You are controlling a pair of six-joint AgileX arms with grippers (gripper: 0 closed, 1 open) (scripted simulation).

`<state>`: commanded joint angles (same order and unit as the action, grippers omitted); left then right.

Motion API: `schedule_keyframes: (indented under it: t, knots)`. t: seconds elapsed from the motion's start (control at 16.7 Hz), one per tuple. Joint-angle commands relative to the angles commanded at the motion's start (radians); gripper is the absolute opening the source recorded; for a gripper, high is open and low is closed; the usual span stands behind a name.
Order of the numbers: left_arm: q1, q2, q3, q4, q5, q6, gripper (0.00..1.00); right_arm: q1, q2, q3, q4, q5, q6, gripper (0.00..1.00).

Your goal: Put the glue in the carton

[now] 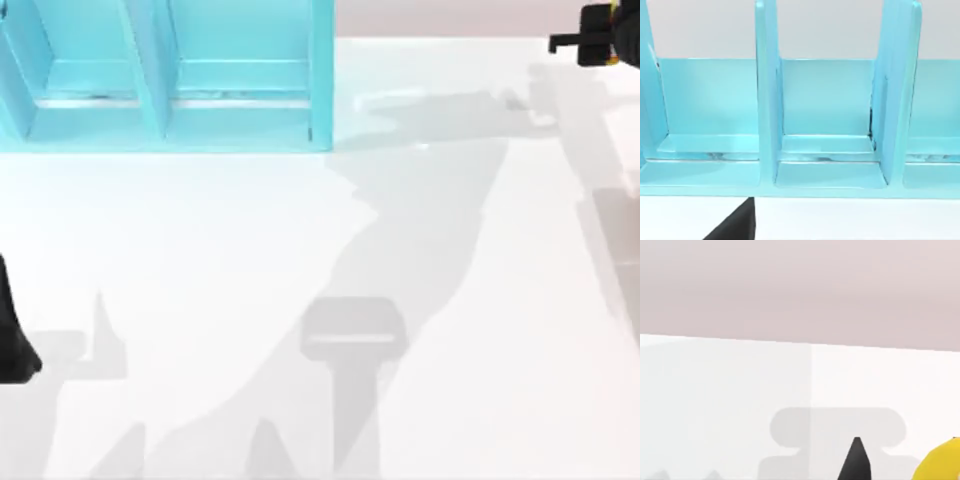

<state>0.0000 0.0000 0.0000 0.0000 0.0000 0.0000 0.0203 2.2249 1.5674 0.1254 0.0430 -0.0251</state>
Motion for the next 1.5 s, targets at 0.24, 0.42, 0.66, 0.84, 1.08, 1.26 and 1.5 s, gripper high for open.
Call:
schedule_keyframes:
  t: [0.24, 0.42, 0.66, 0.84, 1.08, 1.26, 1.5]
  knots:
    - [0.000, 0.000, 0.000, 0.000, 0.000, 0.000, 1.00, -0.141, -0.060, -0.002, -0.166, -0.153, -0.226, 0.00]
    - [0.000, 0.000, 0.000, 0.000, 0.000, 0.000, 1.00, -0.285, -0.118, -0.010, -0.345, -0.309, -0.477, 0.00]
    - [0.000, 0.000, 0.000, 0.000, 0.000, 0.000, 1.00, -0.497, -0.191, -0.039, -0.629, -0.537, -0.872, 0.00]
    - [0.000, 0.000, 0.000, 0.000, 0.000, 0.000, 1.00, -0.653, -0.222, -0.080, -0.856, -0.703, -1.182, 0.00]
    - [0.000, 0.000, 0.000, 0.000, 0.000, 0.000, 1.00, -0.831, -0.239, -0.145, -1.137, -0.893, -1.560, 0.00]
    - [0.000, 0.000, 0.000, 0.000, 0.000, 0.000, 1.00, -0.929, -0.244, -0.187, -1.303, -0.999, -1.780, 0.00]
    - [0.000, 0.000, 0.000, 0.000, 0.000, 0.000, 1.00, -1.002, -0.253, -0.217, -1.434, -1.078, -1.940, 0.00]
